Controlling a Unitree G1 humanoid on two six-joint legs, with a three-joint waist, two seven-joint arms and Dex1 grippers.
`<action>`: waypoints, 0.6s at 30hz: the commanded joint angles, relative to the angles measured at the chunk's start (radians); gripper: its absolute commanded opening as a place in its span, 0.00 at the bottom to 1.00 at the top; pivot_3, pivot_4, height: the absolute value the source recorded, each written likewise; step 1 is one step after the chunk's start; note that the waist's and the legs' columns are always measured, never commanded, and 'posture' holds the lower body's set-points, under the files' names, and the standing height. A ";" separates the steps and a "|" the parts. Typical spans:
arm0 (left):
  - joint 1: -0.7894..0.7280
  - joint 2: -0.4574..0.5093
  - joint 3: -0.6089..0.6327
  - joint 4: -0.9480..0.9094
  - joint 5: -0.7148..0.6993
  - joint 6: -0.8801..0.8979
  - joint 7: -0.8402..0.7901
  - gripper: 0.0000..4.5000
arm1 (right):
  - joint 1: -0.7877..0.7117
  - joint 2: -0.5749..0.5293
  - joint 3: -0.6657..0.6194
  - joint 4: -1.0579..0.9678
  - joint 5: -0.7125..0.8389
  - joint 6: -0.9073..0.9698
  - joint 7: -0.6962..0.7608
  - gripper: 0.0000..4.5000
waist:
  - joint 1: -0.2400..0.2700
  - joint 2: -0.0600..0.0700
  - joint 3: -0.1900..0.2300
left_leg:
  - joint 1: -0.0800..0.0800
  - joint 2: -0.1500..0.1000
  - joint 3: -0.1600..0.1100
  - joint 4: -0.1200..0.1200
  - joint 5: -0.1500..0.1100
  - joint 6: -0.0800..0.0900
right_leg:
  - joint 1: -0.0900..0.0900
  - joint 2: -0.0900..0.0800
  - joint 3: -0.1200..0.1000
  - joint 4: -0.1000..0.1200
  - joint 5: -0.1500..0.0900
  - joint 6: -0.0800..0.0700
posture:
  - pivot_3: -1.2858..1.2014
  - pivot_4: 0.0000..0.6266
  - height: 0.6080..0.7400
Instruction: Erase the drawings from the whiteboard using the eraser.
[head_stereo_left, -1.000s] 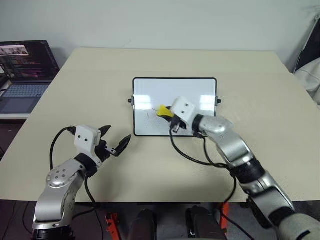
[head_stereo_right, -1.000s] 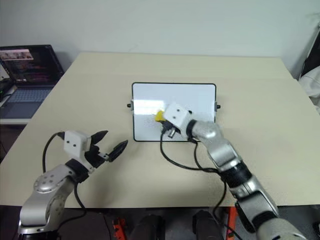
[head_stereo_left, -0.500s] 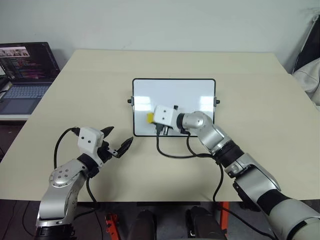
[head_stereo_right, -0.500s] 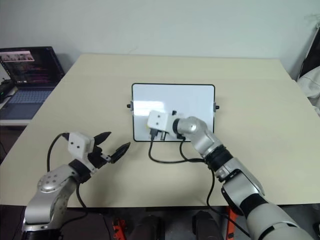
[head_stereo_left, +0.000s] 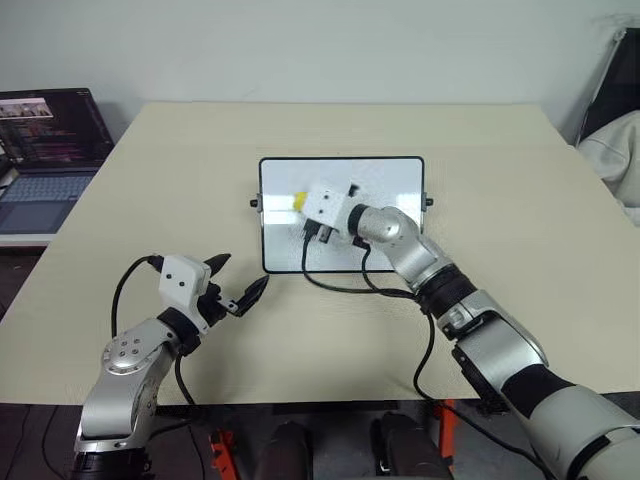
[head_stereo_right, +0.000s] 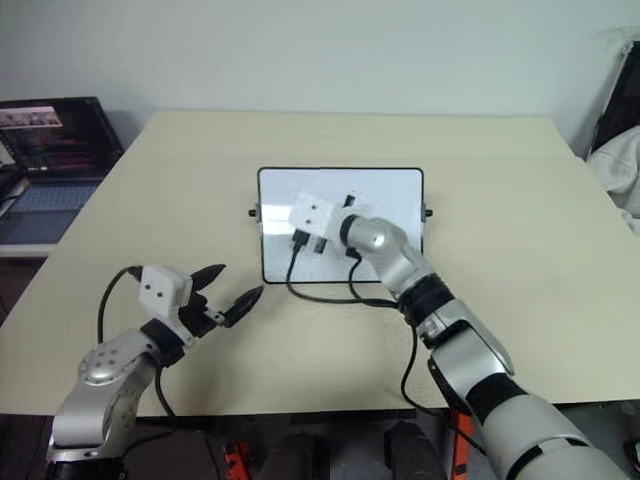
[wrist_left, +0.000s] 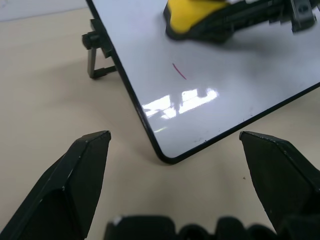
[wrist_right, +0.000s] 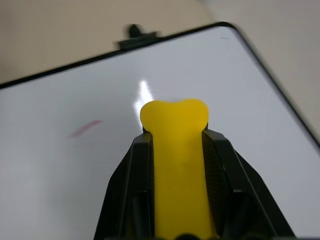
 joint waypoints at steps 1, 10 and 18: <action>-0.004 -0.002 -0.001 -0.017 0.000 -0.016 0.001 1.00 | 0.058 -0.047 0.076 -0.011 -0.039 0.017 0.163 0.22 | -0.002 0.000 0.000 | 0.000 0.000 0.000 0.000 0.000 0.000 | 0.000 0.000 0.000 0.000 0.000 0.000 | 0.52 0.24 1.00; -0.011 -0.005 -0.012 -0.006 0.003 -0.021 -0.003 1.00 | -0.052 -0.013 -0.022 0.101 -0.058 -0.051 -0.159 0.22 | 0.005 0.000 0.000 | 0.001 -0.001 -0.001 0.004 0.002 0.001 | 0.000 0.000 0.000 0.007 0.000 -0.001 | 0.52 0.24 1.00; -0.020 -0.005 -0.016 0.002 0.000 -0.024 -0.006 1.00 | 0.043 -0.047 0.052 0.048 -0.053 -0.036 0.092 0.22 | 0.006 -0.001 -0.001 | 0.003 -0.002 -0.001 0.002 0.004 0.001 | 0.000 0.001 0.000 0.010 -0.001 -0.002 | 0.52 0.24 1.00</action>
